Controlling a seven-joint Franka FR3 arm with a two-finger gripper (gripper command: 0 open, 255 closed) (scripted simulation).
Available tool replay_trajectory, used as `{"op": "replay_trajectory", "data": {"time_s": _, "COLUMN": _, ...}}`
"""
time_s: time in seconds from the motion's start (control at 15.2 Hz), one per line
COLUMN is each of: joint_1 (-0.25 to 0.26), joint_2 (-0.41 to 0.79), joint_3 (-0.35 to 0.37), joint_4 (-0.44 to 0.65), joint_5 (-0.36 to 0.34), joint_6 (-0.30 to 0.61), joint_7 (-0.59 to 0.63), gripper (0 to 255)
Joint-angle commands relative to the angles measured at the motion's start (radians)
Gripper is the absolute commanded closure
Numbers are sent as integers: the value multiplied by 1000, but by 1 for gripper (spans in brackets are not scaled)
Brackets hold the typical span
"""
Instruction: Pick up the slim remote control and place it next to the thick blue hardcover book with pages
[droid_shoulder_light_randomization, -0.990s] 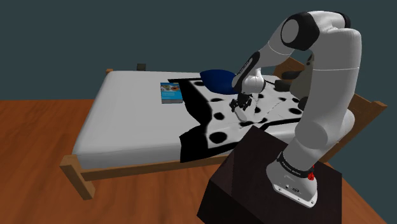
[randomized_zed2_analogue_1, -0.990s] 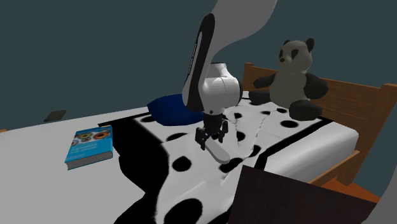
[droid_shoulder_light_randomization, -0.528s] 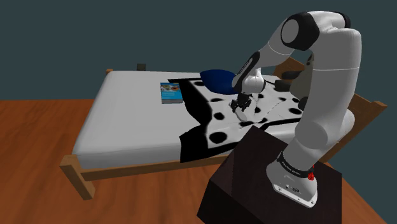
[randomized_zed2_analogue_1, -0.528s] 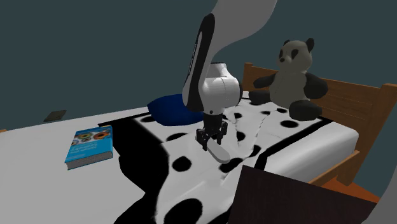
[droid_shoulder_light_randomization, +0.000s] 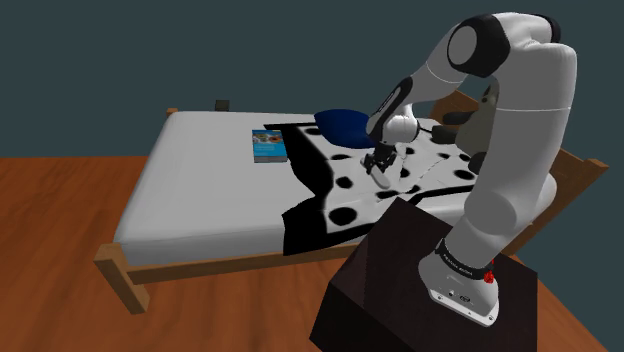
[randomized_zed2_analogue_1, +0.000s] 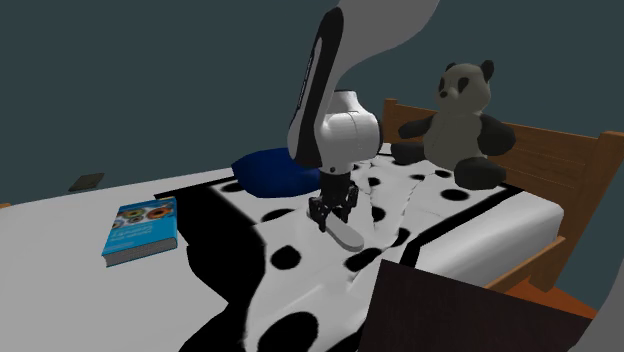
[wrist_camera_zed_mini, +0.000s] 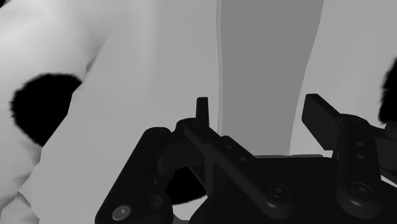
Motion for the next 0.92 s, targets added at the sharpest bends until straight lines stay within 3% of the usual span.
{"op": "replay_trajectory", "data": {"time_s": 0.0, "joint_1": 11, "joint_2": -25, "joint_3": -15, "joint_4": -2, "joint_5": -18, "joint_6": -23, "joint_7": 13, "gripper": 255}}
{"op": "replay_trajectory", "data": {"time_s": 0.86, "joint_1": 68, "joint_2": -200, "joint_3": -95, "joint_4": -13, "joint_5": -150, "joint_6": -175, "joint_7": 106, "gripper": 255}}
